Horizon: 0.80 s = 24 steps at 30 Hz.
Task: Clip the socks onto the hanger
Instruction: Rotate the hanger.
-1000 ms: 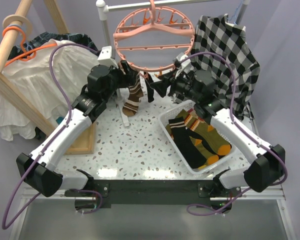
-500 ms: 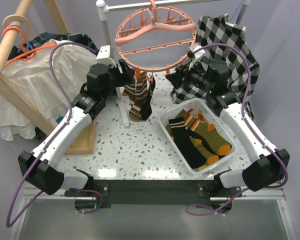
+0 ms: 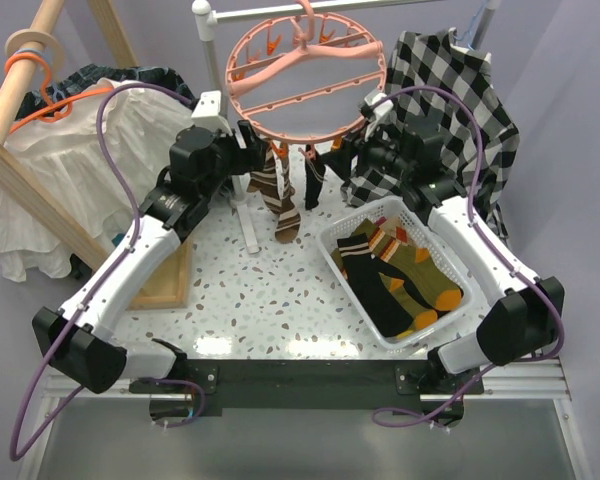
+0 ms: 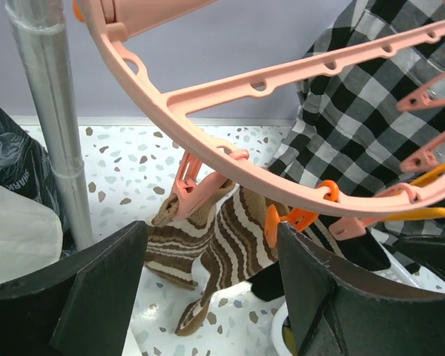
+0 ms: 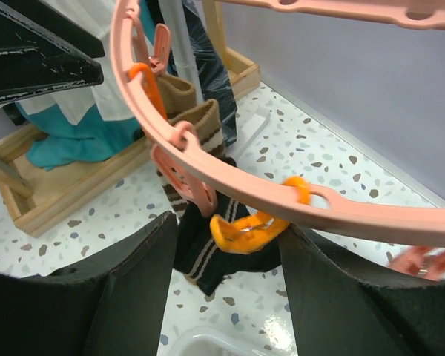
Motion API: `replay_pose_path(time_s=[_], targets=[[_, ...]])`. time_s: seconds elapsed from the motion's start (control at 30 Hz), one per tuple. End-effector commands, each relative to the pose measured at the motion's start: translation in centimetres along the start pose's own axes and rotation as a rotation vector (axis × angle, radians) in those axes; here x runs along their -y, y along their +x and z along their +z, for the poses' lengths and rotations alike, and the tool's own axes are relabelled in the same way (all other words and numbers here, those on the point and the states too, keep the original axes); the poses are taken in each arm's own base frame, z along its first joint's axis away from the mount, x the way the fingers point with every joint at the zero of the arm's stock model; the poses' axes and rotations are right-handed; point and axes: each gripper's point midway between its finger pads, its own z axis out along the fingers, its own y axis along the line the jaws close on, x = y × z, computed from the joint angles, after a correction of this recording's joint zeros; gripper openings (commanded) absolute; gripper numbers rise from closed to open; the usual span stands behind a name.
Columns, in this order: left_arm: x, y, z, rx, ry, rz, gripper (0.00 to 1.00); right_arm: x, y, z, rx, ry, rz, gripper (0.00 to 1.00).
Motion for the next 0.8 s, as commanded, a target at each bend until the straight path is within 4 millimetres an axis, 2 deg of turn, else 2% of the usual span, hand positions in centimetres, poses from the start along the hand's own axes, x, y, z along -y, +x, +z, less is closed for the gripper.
replay_pose_path(time_s=[0.0,0.17,0.37,0.53,0.67,0.77], targets=[[2.1,-3.8,-2.2,0.080,0.104,0.026,0.75,-2.5,-3.7,0.3,0.090,-0.063,-0.063,0.59],[4.8,-2.9,-3.2,0.055,0.272,0.042,0.78,-4.3,-3.6,0.3,0.094,-0.063,-0.078,0.58],[6.8,-2.4,-4.6,0.032,0.385,0.037,0.78,-5.2,-3.5,0.1,0.101,-0.048,-0.078,0.58],[7.1,-2.3,-5.0,0.026,0.400,0.036,0.78,-6.7,-3.1,0.9,0.092,-0.074,-0.072,0.58],[7.0,-2.5,-5.1,0.028,0.392,0.031,0.78,-8.9,-2.3,2.1,0.078,-0.111,-0.052,0.58],[7.1,-2.5,-5.1,0.026,0.392,0.027,0.78,-9.9,-2.3,1.9,0.061,-0.111,-0.056,0.58]])
